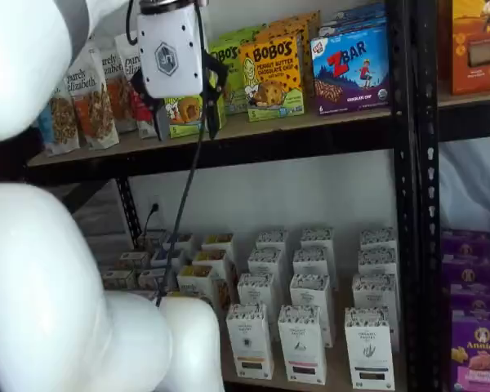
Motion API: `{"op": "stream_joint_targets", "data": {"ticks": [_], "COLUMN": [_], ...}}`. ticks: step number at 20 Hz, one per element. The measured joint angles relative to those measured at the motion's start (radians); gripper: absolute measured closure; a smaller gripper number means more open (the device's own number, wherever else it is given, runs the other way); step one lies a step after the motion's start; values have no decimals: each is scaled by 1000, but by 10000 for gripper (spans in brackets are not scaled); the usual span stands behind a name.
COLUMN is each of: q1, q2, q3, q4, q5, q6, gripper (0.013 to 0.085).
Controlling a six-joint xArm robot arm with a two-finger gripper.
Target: Pick up the white box with a yellow strip in the middle, on the bottom shelf, the fourth box from the left
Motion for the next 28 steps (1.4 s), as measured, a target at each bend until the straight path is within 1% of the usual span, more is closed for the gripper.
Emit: {"op": "stream_joint_targets", "data": {"ticks": [4,7,8,10,11,13,16,19,21,26,28], "q1": [41,58,67,99,107,109,106,118,120,142,158], "q2": [10,19,21,22,20,19,23,20,18,31,50], "q3": [43,77,91,123,140,173,211,255,283,351,369], "q4": [-12,-20,-29,-71,-83,-89,-84,-91,-86,-81,-92], "q5": [-38,-68,-81,-116,-136,-173,-216,-272,-313,-405,-429], "q6": [35,49,55,77,83,85,83,94,96,117,133], "gripper": [130,130,130,130,130,130,130,130,130,130,130]}}
